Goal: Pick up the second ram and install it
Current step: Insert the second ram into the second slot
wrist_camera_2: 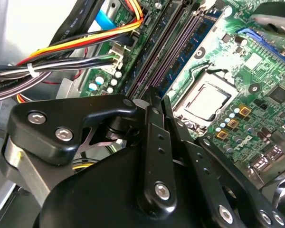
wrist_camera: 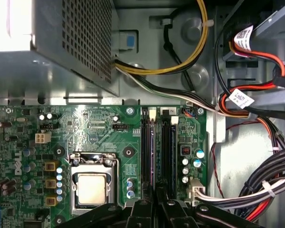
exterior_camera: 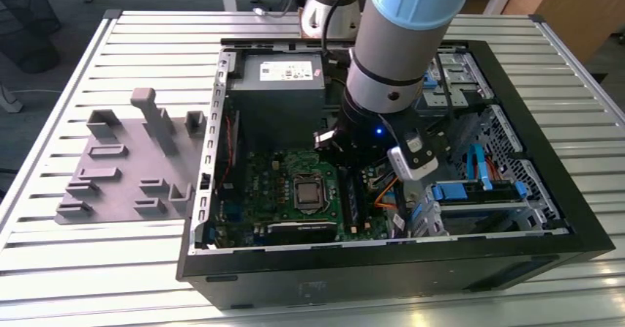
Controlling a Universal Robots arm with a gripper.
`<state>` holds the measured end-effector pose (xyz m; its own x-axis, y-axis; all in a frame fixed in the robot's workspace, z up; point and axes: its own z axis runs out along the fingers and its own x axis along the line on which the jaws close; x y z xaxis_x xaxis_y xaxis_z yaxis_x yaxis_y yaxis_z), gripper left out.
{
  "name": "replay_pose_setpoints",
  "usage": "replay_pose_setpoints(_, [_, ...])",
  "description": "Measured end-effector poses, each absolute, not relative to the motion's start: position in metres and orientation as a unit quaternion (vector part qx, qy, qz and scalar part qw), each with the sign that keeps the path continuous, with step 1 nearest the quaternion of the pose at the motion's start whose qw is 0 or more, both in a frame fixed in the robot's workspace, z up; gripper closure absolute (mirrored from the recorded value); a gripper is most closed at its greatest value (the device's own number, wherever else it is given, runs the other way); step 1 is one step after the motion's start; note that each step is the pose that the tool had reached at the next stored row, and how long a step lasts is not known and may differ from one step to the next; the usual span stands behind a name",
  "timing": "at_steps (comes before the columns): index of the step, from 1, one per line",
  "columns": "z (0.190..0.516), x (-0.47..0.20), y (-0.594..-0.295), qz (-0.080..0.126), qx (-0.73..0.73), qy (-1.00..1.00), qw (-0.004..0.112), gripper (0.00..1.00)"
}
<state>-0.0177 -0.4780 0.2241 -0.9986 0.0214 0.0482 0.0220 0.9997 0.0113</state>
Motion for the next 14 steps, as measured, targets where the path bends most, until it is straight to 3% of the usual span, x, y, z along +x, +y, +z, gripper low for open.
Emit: replay_pose_setpoints(14, [0.2191, -0.0175, -0.4782, -0.006, -0.015, -1.000, 0.024, 0.86])
